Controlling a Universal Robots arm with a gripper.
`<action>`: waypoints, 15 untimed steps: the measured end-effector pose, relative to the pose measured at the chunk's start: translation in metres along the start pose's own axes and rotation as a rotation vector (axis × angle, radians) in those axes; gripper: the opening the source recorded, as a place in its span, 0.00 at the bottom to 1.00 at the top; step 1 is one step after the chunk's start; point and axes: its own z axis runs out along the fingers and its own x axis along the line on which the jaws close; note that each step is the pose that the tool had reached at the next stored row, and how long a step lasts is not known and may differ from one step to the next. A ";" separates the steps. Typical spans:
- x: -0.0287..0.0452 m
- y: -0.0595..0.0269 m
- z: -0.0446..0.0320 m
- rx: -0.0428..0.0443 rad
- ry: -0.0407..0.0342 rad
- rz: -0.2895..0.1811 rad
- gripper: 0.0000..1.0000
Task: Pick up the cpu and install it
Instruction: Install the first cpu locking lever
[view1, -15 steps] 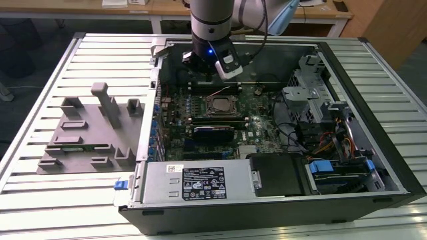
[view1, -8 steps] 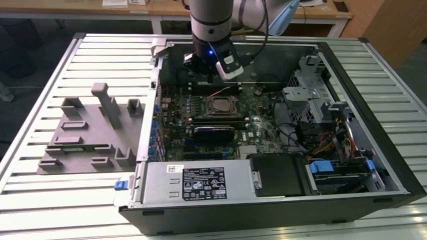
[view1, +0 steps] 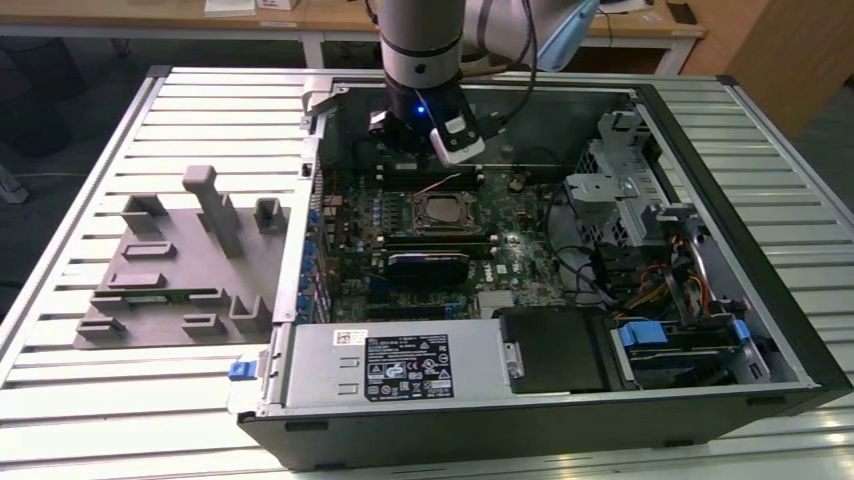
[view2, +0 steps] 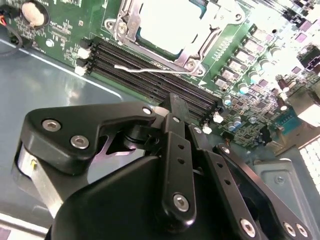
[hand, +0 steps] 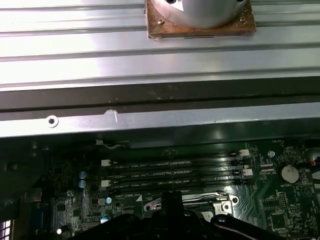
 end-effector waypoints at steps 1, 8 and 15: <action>0.0000 -0.0002 0.0006 0.0012 -0.0025 0.008 0.11; 0.0002 -0.0015 0.0055 0.0087 -0.0188 0.054 0.11; -0.0013 -0.0022 0.0089 0.0192 -0.0289 0.084 0.11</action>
